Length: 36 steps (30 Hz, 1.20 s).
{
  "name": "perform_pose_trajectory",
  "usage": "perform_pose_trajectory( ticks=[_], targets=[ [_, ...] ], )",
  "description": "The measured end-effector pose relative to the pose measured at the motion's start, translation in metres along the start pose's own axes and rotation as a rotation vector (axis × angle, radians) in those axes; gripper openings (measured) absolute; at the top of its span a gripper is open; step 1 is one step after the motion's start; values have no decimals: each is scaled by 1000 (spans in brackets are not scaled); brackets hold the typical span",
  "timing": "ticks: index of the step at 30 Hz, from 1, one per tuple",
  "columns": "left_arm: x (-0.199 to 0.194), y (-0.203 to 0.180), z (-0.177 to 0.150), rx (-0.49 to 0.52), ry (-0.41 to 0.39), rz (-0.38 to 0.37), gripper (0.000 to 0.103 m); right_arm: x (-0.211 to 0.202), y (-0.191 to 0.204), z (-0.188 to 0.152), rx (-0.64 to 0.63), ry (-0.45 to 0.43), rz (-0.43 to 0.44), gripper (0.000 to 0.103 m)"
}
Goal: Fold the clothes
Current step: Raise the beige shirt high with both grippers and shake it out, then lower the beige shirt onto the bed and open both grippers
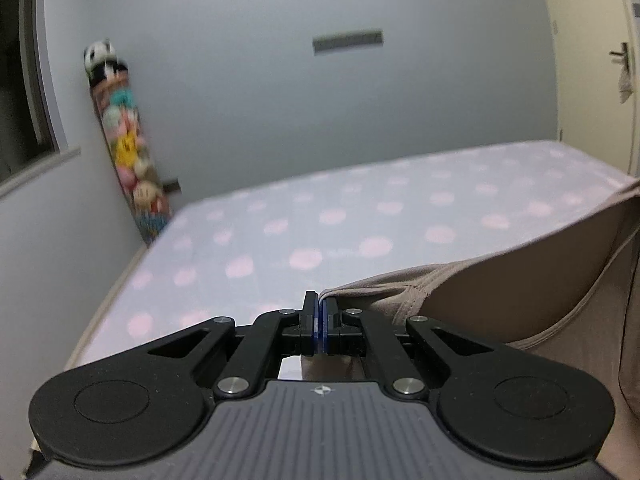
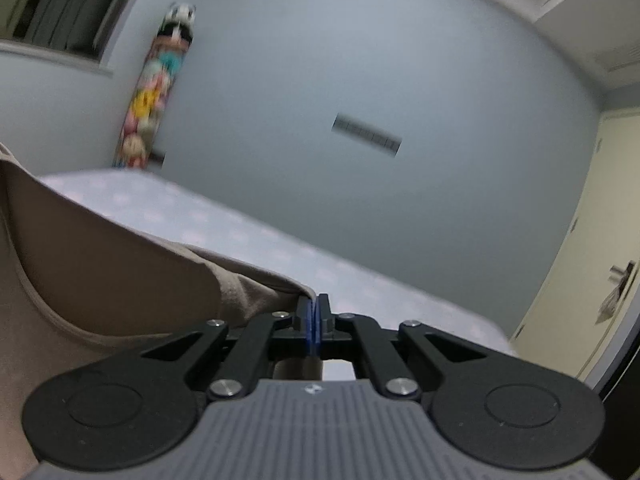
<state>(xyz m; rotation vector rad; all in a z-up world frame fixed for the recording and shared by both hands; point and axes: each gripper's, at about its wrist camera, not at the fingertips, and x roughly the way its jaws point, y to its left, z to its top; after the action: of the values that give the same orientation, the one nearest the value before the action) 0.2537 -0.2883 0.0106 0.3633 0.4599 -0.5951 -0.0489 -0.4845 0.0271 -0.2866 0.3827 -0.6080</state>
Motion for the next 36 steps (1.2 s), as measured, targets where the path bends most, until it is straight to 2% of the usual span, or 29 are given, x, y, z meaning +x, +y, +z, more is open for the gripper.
perform_pose_trajectory(
  ticks=[6, 9, 13, 16, 21, 26, 29, 31, 32, 33, 34, 35, 36],
  targets=[
    [66, -10, -26, -28, 117, 2, 0, 101, 21, -39, -26, 120, 37, 2],
    [104, -26, -50, -58, 178, -17, 0, 156, 28, -65, -39, 187, 53, 2],
    [152, -34, -57, -47, 228, -12, 0, 213, 30, -93, -9, 264, 67, 2],
    [185, -40, -60, -31, 246, 6, 0, 250, 38, -102, -27, 287, 60, 2],
    [224, -43, -66, -22, 283, 11, 1, 284, 46, -105, -12, 327, 65, 2],
    [245, -44, -77, -35, 304, 10, 0, 304, 55, -122, -2, 379, 92, 2],
    [243, -40, -76, -51, 314, 2, 1, 305, 53, -125, 14, 388, 109, 4],
    [241, -37, -75, -61, 320, -4, 6, 306, 49, -123, 34, 402, 131, 7],
    [240, -36, -75, -66, 323, -6, 17, 306, 46, -121, 46, 410, 143, 12],
    [239, -34, -75, -72, 326, -9, 35, 308, 44, -121, 56, 422, 147, 26],
    [232, -30, -73, -86, 322, -13, 47, 307, 39, -119, 75, 431, 144, 37],
    [225, -26, -72, -101, 318, -18, 61, 305, 32, -116, 110, 433, 141, 53],
    [218, -23, -71, -116, 314, -22, 61, 303, 25, -114, 144, 435, 138, 56]
  ],
)
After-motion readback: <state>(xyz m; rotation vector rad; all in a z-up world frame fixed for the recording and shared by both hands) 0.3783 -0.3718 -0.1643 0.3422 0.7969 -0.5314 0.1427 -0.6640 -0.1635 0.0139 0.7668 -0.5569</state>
